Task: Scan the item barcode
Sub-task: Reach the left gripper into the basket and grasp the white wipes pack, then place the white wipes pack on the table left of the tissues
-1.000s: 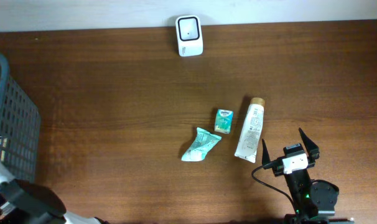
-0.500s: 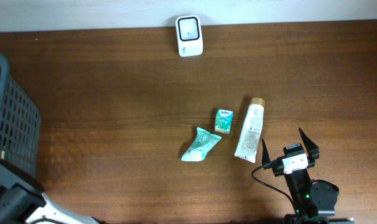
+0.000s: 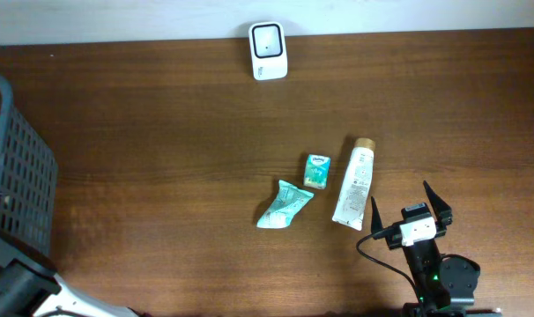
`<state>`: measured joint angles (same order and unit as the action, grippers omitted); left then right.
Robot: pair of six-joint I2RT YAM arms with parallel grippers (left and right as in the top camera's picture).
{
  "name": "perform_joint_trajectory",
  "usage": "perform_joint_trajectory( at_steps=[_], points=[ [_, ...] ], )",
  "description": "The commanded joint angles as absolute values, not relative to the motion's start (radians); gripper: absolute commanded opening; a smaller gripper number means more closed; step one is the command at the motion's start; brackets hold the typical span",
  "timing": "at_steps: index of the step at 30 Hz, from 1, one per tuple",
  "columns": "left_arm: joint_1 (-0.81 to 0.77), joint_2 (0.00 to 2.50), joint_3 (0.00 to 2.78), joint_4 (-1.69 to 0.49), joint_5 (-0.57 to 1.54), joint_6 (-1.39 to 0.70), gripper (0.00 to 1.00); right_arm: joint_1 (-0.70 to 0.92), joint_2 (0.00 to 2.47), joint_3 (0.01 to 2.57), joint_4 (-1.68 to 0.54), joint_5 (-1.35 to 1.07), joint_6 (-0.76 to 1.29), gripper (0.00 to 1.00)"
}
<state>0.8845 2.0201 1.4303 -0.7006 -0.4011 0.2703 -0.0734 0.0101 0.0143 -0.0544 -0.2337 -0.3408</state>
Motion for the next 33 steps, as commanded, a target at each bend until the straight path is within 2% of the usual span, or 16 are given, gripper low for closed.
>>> perform_joint_trajectory(
  at_steps=[1, 3, 5, 8, 14, 18, 24, 29, 33],
  points=[
    [0.93, 2.049, 1.383, -0.7, -0.453, 0.257, 0.66, -0.079, 0.003, 0.006, -0.053, -0.232, -0.336, 0.99],
    [0.942, 2.049, 1.373, -0.695, -0.441, 0.232, 0.59, -0.079, 0.003, 0.006, -0.053, -0.232, -0.336, 0.99],
    [0.941, 2.049, 1.36, -0.684, -0.393, 0.233, 0.38, -0.079, 0.003, 0.006, -0.053, -0.232, -0.336, 0.99],
    [0.941, 2.049, 1.36, -0.681, -0.281, 0.233, 0.0, -0.079, 0.003, 0.006, -0.053, -0.232, -0.336, 0.99],
    [0.908, 2.023, 1.422, -0.754, -0.256, 0.214, 0.0, -0.079, 0.003, 0.006, -0.053, -0.232, -0.336, 0.99],
    [0.835, 1.879, 1.533, -0.779, -0.136, 0.187, 0.0, -0.079, 0.003, 0.006, -0.053, -0.232, -0.336, 0.99],
    [0.761, 1.626, 1.62, -0.724, -0.107, 0.137, 0.0, -0.079, 0.003, 0.006, -0.053, -0.232, -0.336, 0.99],
    [0.759, 1.465, 1.62, -0.685, -0.076, 0.021, 0.0, -0.079, 0.003, 0.006, -0.053, -0.232, -0.336, 0.99],
    [0.738, 1.346, 1.62, -0.678, 0.139, -0.028, 0.0, -0.079, 0.003, 0.006, -0.053, -0.232, -0.336, 0.99]
  ],
)
